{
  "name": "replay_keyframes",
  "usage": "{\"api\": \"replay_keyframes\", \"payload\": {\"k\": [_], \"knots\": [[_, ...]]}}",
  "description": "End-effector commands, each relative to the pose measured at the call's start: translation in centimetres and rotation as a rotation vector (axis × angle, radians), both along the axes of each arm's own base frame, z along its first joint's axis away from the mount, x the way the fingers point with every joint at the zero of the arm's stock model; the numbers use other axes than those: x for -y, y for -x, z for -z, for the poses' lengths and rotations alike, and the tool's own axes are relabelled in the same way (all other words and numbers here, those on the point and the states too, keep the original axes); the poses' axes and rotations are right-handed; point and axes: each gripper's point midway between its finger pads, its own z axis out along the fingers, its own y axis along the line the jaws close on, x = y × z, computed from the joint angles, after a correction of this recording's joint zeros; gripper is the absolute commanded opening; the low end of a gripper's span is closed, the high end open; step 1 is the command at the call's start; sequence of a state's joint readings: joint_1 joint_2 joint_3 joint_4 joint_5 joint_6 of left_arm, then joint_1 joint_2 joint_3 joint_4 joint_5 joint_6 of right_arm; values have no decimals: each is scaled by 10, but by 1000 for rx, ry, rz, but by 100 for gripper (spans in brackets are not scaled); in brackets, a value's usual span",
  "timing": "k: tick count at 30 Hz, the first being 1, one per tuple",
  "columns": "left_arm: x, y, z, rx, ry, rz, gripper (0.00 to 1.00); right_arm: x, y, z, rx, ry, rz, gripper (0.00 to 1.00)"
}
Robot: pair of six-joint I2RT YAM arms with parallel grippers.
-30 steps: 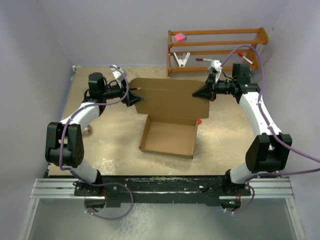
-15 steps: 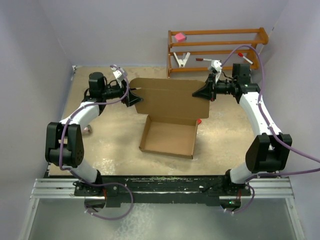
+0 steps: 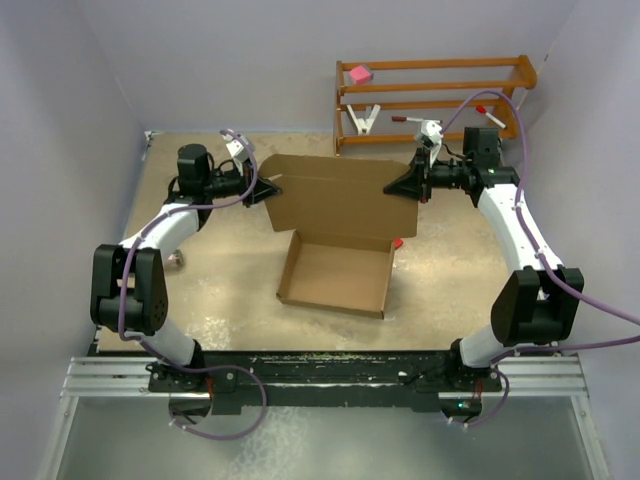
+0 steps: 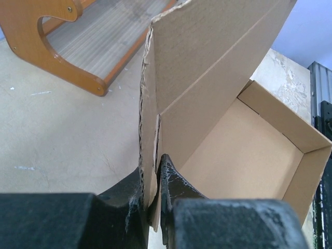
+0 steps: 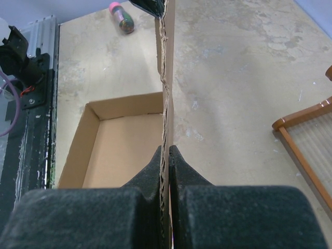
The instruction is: Fold the paper box
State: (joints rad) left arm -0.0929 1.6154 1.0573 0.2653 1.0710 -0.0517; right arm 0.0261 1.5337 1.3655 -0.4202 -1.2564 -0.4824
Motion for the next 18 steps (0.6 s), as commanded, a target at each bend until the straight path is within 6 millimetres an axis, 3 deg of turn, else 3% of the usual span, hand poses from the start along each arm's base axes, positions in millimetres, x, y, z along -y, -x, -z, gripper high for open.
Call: {"api": "replay_keyframes", "payload": {"k": [1,11,18], "knots": [[-1,1,-33,96,14,13,8,-4,7,-9,18,-33,-42,0],[-30,12,-59,222,-27,-147,5,-2,-3,-1,16,-10,-16,0],[-53,31,-61,285,-110,-294,5,2,-8,1,18,23,25,0]]}}
